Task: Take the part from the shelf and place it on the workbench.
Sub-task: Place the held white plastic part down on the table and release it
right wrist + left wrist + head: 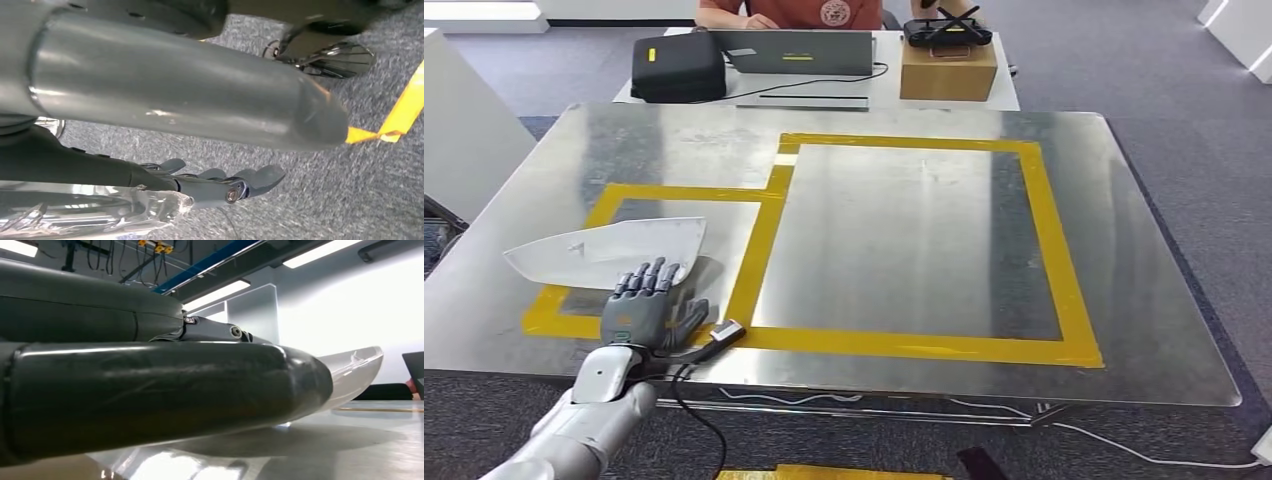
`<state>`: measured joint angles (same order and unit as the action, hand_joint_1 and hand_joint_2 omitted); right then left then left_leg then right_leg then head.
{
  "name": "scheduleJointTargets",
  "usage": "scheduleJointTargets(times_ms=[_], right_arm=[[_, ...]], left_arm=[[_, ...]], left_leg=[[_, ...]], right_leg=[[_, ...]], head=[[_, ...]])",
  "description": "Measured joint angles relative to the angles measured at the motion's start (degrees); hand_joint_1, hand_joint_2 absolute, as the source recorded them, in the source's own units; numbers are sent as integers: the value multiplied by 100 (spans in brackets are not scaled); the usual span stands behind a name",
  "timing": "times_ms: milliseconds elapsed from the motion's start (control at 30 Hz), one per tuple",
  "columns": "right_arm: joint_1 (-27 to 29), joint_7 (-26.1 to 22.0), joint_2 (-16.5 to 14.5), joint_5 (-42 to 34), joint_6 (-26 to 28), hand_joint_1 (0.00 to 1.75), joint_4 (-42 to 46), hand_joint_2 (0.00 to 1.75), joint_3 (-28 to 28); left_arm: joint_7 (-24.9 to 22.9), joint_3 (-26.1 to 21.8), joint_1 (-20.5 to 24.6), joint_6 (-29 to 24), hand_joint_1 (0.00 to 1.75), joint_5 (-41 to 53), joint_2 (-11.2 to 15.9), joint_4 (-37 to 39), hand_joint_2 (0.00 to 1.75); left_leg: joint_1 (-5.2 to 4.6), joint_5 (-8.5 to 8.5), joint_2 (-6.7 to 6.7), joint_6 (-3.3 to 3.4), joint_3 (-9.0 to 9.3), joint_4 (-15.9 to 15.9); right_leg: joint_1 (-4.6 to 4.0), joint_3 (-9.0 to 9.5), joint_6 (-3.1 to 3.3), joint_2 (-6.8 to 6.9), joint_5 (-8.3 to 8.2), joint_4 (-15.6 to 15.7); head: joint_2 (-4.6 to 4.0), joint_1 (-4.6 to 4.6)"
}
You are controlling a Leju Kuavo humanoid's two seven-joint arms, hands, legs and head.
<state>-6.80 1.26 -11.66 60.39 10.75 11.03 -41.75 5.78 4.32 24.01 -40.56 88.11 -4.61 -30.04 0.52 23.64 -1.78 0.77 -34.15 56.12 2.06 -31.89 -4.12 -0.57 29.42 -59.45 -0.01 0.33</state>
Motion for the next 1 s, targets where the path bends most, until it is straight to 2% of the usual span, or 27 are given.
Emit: scheduleJointTargets(times_ms=[33, 67, 133, 167, 200, 267, 300, 333, 367, 400, 433, 500, 533, 567, 633, 667, 700, 733, 800, 833, 867, 900, 933, 967, 1000], right_arm=[[-3, 18, -3, -1, 5, 0, -1, 0, -2], [-5, 32, -7, -2, 9, 0, -1, 0, -3], [3, 50, -9, -2, 15, 0, -2, 0, -7], [5, 55, -10, -2, 16, 0, -2, 0, -9], [7, 57, -11, -2, 16, 0, -2, 0, -11], [8, 59, -12, -2, 16, 0, -2, 0, -20], [9, 59, -11, -2, 16, 0, -2, 0, -27], [11, 60, -11, -2, 16, 0, -2, 0, -34], [11, 60, -10, -2, 17, 0, -2, 0, -41], [10, 60, -10, -2, 17, 0, -2, 0, -48], [8, 60, -10, -2, 17, 0, -2, 0, -52], [4, 60, -13, -2, 18, 0, -2, 0, -59], [1, 59, -14, -1, 19, 0, -2, 0, -62], [-1, 59, -15, -1, 19, 0, -2, 0, -66], [2, 60, -16, -1, 20, 0, -3, 0, -73], [5, 64, -16, -1, 20, 0, -4, 0, -77], [10, 72, -16, -2, 20, 0, -4, 0, -81], [14, 82, -15, -2, 21, 0, -5, 0, -85], [15, 99, -15, -2, 22, 0, -6, 0, -91], [13, 104, -15, -2, 22, 0, -6, 0, -93], [14, 108, -15, -1, 22, 0, -6, 0, -96], [17, 113, -15, -1, 23, 0, -6, 0, -98], [21, 118, -15, 1, 23, 0, -6, 0, -100], [22, 122, -15, 2, 25, 0, -5, 0, -102], [15, 127, -15, 3, 27, 0, -5, 0, -103]], left_arm=[[-3, -15, 6, 1, 0, -1, 7, 1, 0], [-5, -28, 8, 1, 0, -1, 15, 1, 0], [-10, -49, -6, 2, 0, -1, 36, 2, 0], [-11, -58, -14, 2, 0, -1, 46, 3, 0], [-11, -64, -18, 2, 0, -1, 55, 4, 0], [-11, -68, -21, 2, 0, -1, 60, 5, 0], [-11, -69, -22, 2, 0, -1, 58, 6, 0], [-11, -69, -23, 2, 0, -1, 55, 6, 0], [-11, -70, -22, 1, 0, -1, 51, 6, 0], [-11, -71, -17, 1, 0, -1, 49, 6, 0], [-11, -72, -5, -1, 0, -1, 48, 5, 0], [-11, -73, 31, -2, 0, -1, 45, 5, 0], [-11, -72, 43, -3, 0, -1, 43, 5, 0], [-11, -72, 44, -3, 0, -1, 41, 6, 0], [-11, -72, 16, -3, 0, -1, 38, 7, 0], [-11, -72, 4, -3, 0, -1, 38, 8, 0], [-11, -74, -2, -2, 0, -1, 38, 9, 0], [-11, -78, -5, -1, 0, -1, 36, 11, 0], [-12, -83, -25, 2, 0, -1, 33, 16, 0], [-12, -84, -42, 3, 0, -1, 31, 22, 0], [-13, -84, -59, 4, 0, -1, 32, 29, 0], [-13, -85, -72, 4, 0, -2, 33, 38, 0], [-13, -85, -82, 5, 0, -2, 34, 47, 0], [-13, -86, -88, 6, 0, -3, 34, 55, 0], [-13, -90, -90, 6, 0, -3, 35, 62, 0]], left_leg=[[-3, -3, -11, -47, -36, 46], [-9, -18, -21, -88, -67, 74], [3, -52, -25, -150, -106, 91], [13, -1, -4, -176, -139, 134], [20, 131, 29, -198, -202, 263], [26, 598, 100, -231, -431, 865], [27, 842, 116, -240, -557, 1270], [27, 1014, 120, -241, -633, 1591], [25, 1089, 121, -229, -617, 1741], [21, 1062, 122, -205, -486, 1664], [13, 955, 122, -170, -244, 1368], [-21, 753, 132, -81, 348, 531], [-41, 697, 140, -52, 534, 228], [-61, 675, 147, -32, 617, 63], [-89, 599, 151, -1, 570, 16], [-87, 533, 159, 28, 541, -6], [-81, 458, 166, 71, 494, -32], [-71, 380, 173, 106, 430, -58], [-76, 246, 177, 156, 259, -62], [-87, 181, 177, 158, 168, -58], [-98, 113, 178, 157, 74, -54], [-106, 51, 178, 152, -15, -47], [-111, -9, 178, 142, -97, -40], [-114, -62, 177, 129, -165, -30], [-120, -107, 176, 110, -223, -11]], right_leg=[[-1, 97, 30, -18, -36, 177], [-16, 105, 78, -36, -21, 202], [-27, 54, 192, -24, -83, 158], [-29, 19, 244, -13, -114, 149], [-27, -24, 295, 4, -150, 147], [-36, -130, 371, 41, -229, 148], [-48, -191, 387, 62, -271, 147], [-61, -251, 392, 79, -313, 145], [-75, -310, 392, 92, -357, 144], [-87, -364, 388, 99, -402, 143], [-96, -410, 380, 101, -445, 144], [-113, -482, 348, 102, -534, 141], [-118, -510, 320, 102, -580, 142], [-117, -530, 287, 104, -626, 149], [-103, -549, 210, 110, -732, 196], [-93, -566, 178, 106, -729, 201], [-89, -618, 156, 98, -620, 130], [-88, -698, 140, 89, -408, -52], [-88, -914, 129, 77, 199, -748], [-91, -987, 121, 76, 410, -1126], [-93, -999, 118, 75, 491, -1400], [-96, -925, 118, 74, 441, -1498], [-97, -747, 125, 75, 300, -1391], [-97, -469, 136, 74, 147, -1086], [-100, -127, 148, 70, 85, -643]], head=[[0, 1], [0, 2], [1, -3], [1, -8], [1, -22], [1, -52], [1, -59], [1, -60], [1, -59], [1, -60], [1, -60], [1, -60], [1, -57], [1, -57], [1, -54], [1, -54], [1, -49], [1, -43], [1, -31], [1, -26], [1, -28], [1, -28], [1, -27], [1, -28], [1, -27]])
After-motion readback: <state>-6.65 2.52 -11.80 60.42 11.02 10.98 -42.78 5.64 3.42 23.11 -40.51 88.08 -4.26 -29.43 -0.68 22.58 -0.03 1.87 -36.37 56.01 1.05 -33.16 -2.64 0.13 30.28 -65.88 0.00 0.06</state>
